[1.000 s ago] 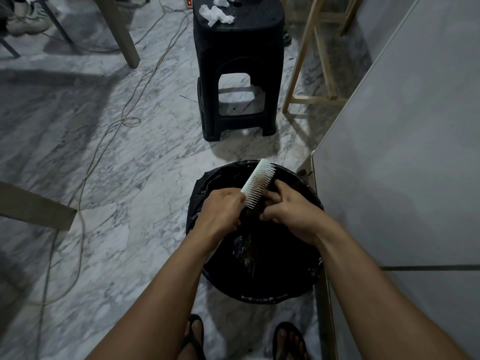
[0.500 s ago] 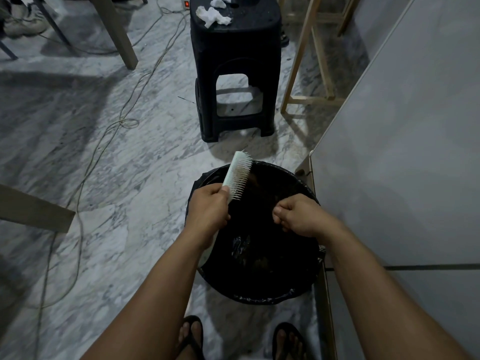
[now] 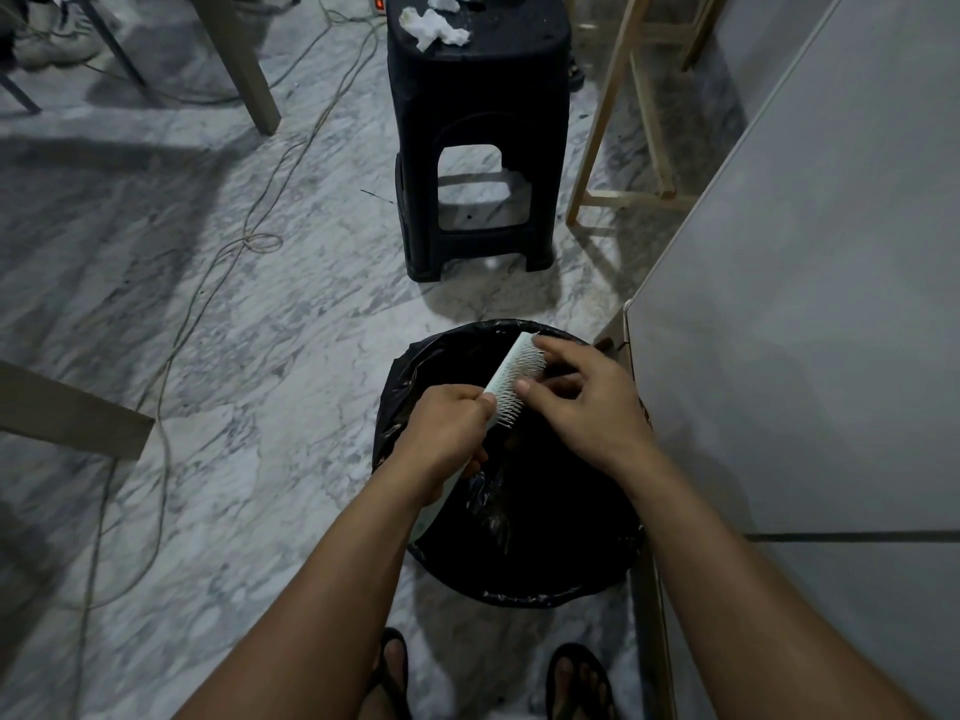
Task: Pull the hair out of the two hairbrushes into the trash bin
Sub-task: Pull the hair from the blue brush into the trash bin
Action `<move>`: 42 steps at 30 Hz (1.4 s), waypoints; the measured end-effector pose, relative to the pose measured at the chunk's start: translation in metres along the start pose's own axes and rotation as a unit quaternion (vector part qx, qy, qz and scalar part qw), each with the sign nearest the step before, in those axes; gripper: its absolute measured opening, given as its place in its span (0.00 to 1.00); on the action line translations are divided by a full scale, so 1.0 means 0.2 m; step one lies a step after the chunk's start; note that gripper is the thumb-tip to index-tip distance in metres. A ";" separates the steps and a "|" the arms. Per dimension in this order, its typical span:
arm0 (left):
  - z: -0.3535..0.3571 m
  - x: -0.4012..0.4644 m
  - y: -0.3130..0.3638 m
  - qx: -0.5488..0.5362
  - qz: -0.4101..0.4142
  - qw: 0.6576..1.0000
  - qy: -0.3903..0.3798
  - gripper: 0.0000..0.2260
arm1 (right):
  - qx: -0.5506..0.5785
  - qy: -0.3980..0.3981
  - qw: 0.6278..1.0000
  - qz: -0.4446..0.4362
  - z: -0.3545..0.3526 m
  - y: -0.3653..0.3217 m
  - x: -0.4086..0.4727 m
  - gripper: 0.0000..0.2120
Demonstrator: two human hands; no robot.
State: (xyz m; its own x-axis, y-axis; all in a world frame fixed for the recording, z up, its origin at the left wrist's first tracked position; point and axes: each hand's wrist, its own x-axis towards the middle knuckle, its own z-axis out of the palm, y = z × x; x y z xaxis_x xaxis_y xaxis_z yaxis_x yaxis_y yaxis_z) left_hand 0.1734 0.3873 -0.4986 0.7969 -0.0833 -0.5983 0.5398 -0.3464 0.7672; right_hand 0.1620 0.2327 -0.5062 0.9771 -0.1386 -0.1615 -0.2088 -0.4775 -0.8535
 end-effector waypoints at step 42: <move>-0.01 0.02 0.00 -0.055 0.069 0.985 0.148 0.12 | -0.076 -0.142 0.980 0.114 -0.05 0.01 0.00 0.08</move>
State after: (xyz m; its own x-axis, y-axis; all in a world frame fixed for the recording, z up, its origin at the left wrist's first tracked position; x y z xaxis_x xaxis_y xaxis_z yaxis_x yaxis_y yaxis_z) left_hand 0.1758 0.3889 -0.5007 0.9002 0.1585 -0.4057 0.4339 -0.2468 0.8665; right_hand 0.1605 0.2229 -0.5036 0.8713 -0.0200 -0.4903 -0.4065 -0.5894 -0.6982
